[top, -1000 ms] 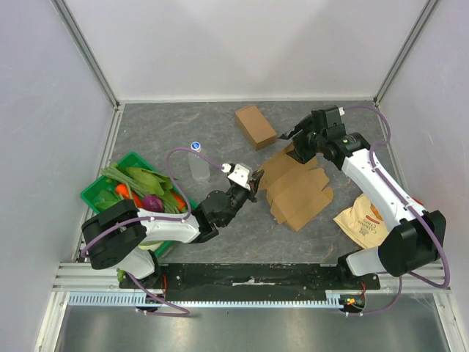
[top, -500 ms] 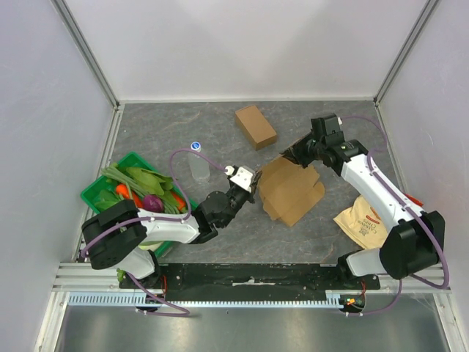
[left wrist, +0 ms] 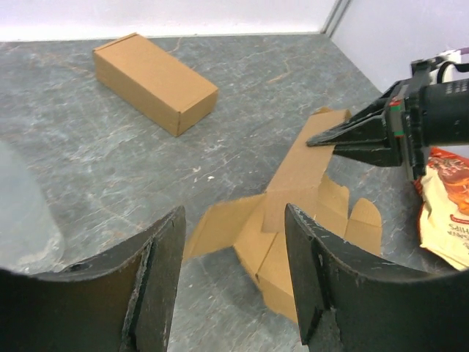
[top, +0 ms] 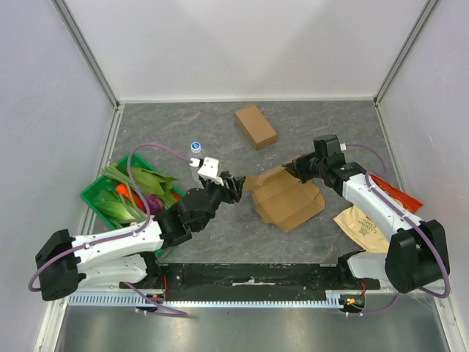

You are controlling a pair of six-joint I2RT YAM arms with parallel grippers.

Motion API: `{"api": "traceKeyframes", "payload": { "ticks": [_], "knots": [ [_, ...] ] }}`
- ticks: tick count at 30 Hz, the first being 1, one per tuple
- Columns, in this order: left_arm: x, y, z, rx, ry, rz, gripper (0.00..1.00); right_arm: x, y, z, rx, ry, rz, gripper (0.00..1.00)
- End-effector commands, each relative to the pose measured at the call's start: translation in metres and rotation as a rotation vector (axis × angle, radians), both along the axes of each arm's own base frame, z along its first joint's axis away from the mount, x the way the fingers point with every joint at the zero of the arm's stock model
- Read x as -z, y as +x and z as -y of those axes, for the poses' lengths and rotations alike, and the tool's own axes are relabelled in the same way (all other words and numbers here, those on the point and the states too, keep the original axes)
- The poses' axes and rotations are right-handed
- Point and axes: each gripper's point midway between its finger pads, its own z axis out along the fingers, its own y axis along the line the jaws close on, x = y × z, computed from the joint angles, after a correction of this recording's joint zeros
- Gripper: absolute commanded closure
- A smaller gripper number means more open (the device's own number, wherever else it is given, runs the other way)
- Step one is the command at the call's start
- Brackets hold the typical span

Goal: Fold the paper box

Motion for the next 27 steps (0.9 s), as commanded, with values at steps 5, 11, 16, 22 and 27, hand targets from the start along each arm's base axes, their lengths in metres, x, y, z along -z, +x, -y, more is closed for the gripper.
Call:
{"api": "traceKeyframes", "payload": {
  "ticks": [5,11,16,22,27],
  "knots": [
    [0.014,-0.004,-0.004,0.098,0.198,0.017,0.35,-0.02,0.01,0.005,0.036,0.03,0.076,1.0],
    [0.041,0.014,-0.009,0.034,0.333,0.002,0.34,-0.026,0.01,0.004,0.021,0.039,0.088,1.0],
    [0.054,0.035,-0.009,-0.019,0.346,-0.076,0.33,-0.028,0.008,0.007,0.012,0.019,0.107,1.0],
    [0.064,0.047,0.007,0.036,0.33,-0.11,0.34,-0.029,0.005,0.01,0.005,-0.003,0.122,1.0],
    [0.079,0.051,0.016,0.09,0.334,-0.152,0.69,-0.026,0.007,0.013,0.015,-0.024,0.137,1.0]
  ]
}}
